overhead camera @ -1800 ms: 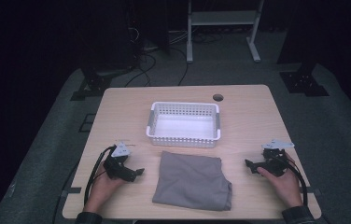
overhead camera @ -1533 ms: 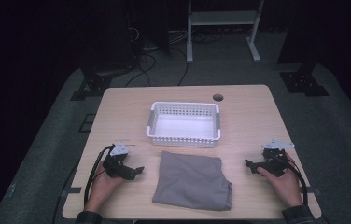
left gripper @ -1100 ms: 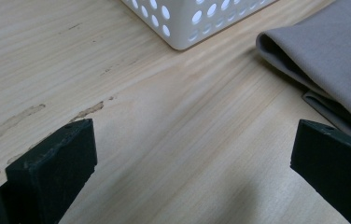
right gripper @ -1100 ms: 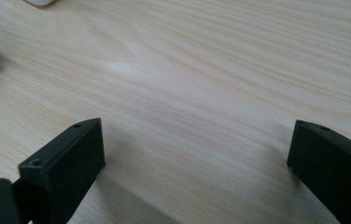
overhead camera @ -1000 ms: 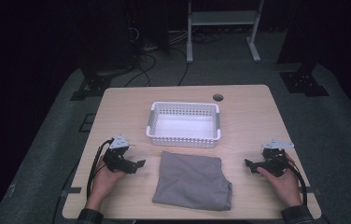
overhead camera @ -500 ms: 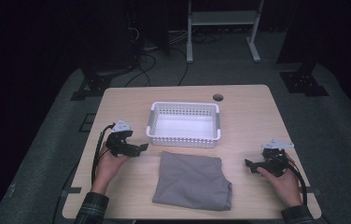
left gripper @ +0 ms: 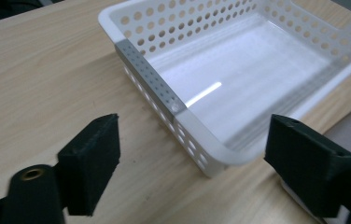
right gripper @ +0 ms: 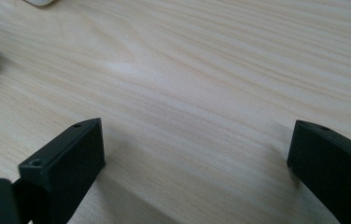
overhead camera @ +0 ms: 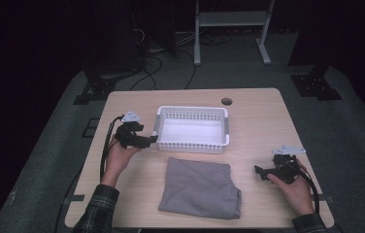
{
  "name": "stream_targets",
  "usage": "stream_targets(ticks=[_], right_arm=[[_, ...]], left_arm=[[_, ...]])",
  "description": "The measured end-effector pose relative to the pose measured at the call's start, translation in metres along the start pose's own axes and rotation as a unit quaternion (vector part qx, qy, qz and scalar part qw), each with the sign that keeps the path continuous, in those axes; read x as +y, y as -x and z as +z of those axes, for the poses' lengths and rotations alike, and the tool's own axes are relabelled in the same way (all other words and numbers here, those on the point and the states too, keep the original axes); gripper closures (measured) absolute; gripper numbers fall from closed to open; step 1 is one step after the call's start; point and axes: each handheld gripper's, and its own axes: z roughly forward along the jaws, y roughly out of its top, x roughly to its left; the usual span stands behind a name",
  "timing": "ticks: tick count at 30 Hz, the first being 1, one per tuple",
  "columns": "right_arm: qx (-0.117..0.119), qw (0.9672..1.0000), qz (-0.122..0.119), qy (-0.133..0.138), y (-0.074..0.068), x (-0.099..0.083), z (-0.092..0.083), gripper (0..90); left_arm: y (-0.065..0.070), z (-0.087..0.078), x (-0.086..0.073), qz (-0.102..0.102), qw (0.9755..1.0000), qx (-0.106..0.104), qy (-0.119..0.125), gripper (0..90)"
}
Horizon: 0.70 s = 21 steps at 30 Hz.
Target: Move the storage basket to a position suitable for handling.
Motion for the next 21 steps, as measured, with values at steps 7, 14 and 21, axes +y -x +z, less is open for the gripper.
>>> stream_targets(ticks=[7,14,21], right_arm=[[0.0,1.0,0.0,0.0,0.0,0.0,0.0,3.2],[0.0,1.0,0.0,0.0,0.0,0.0,0.0,3.2],[0.0,1.0,0.0,0.0,0.0,0.0,0.0,3.2]], left_arm=[[-0.006,0.014,0.008,-0.009,0.9998,0.011,-0.013,30.2],[-0.009,0.026,0.014,-0.015,0.9994,0.018,-0.027,40.2],[-0.008,0.034,0.012,-0.029,0.9987,0.008,-0.04,52.0]])
